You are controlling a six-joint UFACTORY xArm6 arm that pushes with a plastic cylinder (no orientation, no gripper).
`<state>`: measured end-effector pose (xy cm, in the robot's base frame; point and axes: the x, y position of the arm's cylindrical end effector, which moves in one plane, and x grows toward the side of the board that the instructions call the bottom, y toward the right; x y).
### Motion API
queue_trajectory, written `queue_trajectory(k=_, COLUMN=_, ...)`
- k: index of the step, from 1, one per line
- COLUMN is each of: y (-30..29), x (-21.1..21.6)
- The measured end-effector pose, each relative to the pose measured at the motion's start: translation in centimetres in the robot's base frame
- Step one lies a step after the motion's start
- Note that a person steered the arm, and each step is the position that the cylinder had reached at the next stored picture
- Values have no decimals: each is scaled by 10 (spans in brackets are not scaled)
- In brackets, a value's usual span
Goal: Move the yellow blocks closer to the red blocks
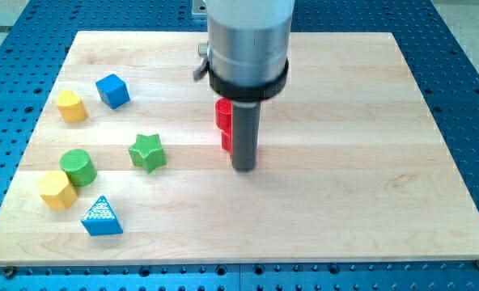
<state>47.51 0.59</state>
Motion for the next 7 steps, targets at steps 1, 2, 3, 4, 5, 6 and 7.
queue_trajectory(k=1, y=-9, x=-1)
queue_trajectory(k=2, y=-70, x=45)
queue_trajectory(k=3, y=-140, x=48)
queue_trajectory(k=4, y=-181, x=48)
queue_trajectory(k=5, y=-138, x=42)
queue_trajectory(k=6, y=-76, x=28)
queue_trajectory(k=7, y=-74, x=-5)
